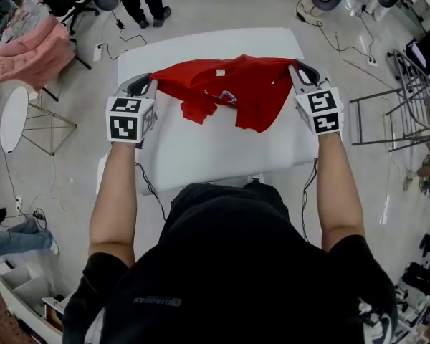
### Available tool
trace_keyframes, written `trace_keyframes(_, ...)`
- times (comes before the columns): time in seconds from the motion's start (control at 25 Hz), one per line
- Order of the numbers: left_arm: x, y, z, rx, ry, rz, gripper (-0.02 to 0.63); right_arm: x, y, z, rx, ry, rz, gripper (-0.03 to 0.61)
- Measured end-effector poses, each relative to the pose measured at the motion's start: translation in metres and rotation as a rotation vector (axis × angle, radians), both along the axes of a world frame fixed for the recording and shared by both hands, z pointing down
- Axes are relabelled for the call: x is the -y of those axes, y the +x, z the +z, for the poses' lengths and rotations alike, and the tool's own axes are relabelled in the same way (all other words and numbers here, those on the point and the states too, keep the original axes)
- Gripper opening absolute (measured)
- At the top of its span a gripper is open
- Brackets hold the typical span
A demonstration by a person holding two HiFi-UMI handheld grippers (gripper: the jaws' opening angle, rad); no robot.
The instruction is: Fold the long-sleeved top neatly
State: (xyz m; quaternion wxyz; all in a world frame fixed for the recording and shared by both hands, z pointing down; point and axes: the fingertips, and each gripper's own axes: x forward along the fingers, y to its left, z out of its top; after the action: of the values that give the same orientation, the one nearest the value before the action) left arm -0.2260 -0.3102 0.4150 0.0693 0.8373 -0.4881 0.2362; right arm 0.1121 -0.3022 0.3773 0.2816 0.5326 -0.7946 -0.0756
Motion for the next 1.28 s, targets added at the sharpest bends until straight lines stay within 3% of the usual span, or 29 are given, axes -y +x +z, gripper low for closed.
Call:
trace_keyframes(0.2,0.022,0.012,-0.088,0.04,0.168,0.018,0.031,0.002,0.026,-0.078,0.081,0.136,0.052,0.037)
trace_keyframes(0.36,0.014,0.022,-0.151,0.081,0.288,0.013,0.031,-0.012,0.039,-0.133,0.062,0.245,0.024,0.037)
trace_keyframes(0.52,-0.01,0.032,-0.197,0.122,0.359,0.003,0.031,-0.034,0.054,-0.174,0.029,0.313,-0.006,0.037)
trace_keyframes(0.68,-0.05,0.035,-0.226,0.161,0.373,-0.016,0.031,-0.058,0.06,-0.2,-0.017,0.348,-0.055,0.037)
trace_keyframes(0.88,-0.105,0.049,-0.224,0.167,0.352,-0.035,0.031,-0.099,0.075,-0.204,-0.027,0.366,-0.109,0.037)
trace_keyframes(1.28,-0.218,0.065,-0.226,0.166,0.345,-0.091,0.031,-0.193,0.088,-0.206,0.036,0.369,-0.172,0.037)
